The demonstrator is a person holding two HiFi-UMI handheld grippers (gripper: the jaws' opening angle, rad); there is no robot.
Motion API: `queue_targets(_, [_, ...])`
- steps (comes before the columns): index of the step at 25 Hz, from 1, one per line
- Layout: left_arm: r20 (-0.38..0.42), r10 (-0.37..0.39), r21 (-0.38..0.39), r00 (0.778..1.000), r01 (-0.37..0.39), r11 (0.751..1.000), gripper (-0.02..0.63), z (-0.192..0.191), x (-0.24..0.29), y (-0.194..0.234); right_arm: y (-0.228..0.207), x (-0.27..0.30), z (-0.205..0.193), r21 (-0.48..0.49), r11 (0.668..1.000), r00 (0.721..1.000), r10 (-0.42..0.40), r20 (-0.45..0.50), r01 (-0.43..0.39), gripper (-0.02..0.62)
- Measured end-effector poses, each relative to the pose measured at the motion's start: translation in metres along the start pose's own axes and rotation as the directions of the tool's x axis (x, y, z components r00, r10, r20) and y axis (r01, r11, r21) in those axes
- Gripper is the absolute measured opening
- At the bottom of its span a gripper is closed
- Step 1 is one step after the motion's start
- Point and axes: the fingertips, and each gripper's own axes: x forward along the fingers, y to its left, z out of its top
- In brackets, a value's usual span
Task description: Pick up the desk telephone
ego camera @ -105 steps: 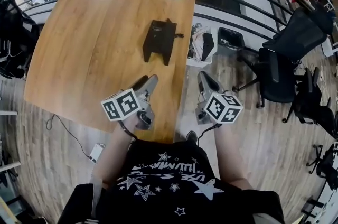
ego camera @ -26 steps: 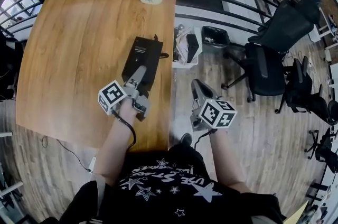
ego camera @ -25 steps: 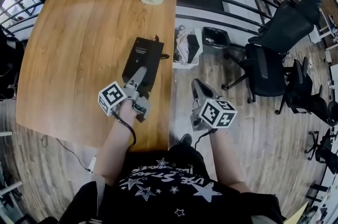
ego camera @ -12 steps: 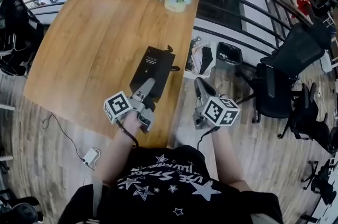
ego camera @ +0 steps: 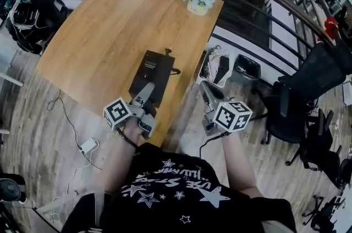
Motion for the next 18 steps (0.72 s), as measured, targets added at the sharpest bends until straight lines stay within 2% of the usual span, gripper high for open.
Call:
queue_targets(4, [0.060,0.017,0.001,0.998,-0.017,1.000,0.193,-0.019,-0.026,-0.003,0.014,-0.021,-0.011,-0.056,0.995,0.997,0.074,-0.037,-0.076,0.002])
queue_targets(8, [0.124,0.021,0.002,0.992,-0.021,1.000,0.193,-0.038,-0.047,-0.006,0.019,-0.048,-0.023,-0.141,0.983,0.991,0.110,-0.080,-0.120,0.002])
queue_targets(18, [0.244,0.035,0.006,0.969,-0.038,0.999,0.193,-0.102,-0.095,-0.012,0.001,-0.107,-0.047,-0.113,0.975,0.975,0.176,-0.135,-0.192,0.002])
